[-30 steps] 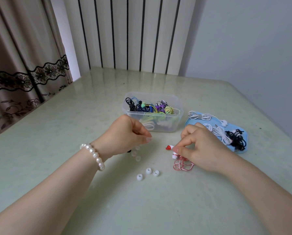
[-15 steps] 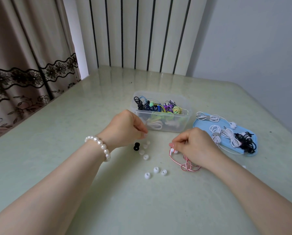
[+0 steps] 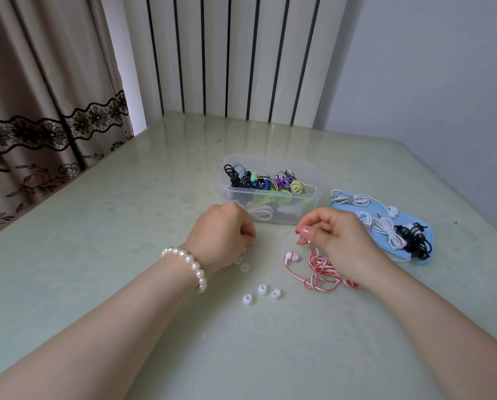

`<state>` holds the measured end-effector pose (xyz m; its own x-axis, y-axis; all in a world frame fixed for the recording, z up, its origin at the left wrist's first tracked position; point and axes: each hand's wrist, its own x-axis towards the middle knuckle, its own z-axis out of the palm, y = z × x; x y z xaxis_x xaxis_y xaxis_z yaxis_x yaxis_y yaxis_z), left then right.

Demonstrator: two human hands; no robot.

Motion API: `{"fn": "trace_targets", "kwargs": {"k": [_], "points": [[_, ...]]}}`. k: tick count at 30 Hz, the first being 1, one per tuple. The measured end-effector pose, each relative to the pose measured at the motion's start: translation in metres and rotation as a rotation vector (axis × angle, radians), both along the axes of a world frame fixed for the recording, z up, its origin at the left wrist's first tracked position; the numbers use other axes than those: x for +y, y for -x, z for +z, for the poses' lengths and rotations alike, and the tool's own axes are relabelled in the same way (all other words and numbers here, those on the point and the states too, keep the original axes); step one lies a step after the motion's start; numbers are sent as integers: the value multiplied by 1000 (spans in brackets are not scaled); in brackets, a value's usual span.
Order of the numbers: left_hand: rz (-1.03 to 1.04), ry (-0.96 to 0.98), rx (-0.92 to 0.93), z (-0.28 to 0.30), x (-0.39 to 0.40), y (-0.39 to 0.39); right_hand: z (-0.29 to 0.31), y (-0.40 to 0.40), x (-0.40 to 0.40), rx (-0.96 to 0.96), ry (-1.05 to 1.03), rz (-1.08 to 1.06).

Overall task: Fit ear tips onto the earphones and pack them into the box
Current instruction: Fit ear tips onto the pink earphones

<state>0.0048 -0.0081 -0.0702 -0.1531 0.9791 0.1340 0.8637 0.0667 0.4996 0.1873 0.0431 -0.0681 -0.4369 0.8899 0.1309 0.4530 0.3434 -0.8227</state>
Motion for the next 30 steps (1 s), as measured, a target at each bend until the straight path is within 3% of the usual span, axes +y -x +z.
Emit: {"fn": "trace_targets", "kwargs": {"k": [2, 7, 9, 18, 30], "points": [[36, -62, -110, 3, 0, -2, 5, 0, -5, 128, 56, 17], [-46, 3, -1131, 15, -8, -19, 18, -4, -17, 331, 126, -7], [-72, 94, -1344, 16, -12, -27, 21, -5, -19, 376, 158, -11], [-17, 244, -1654, 10, -15, -41, 17, -6, -21, 566, 282, 27], [11, 221, -1703, 8, -14, -39, 20, -7, -23, 446, 151, 56]]}}
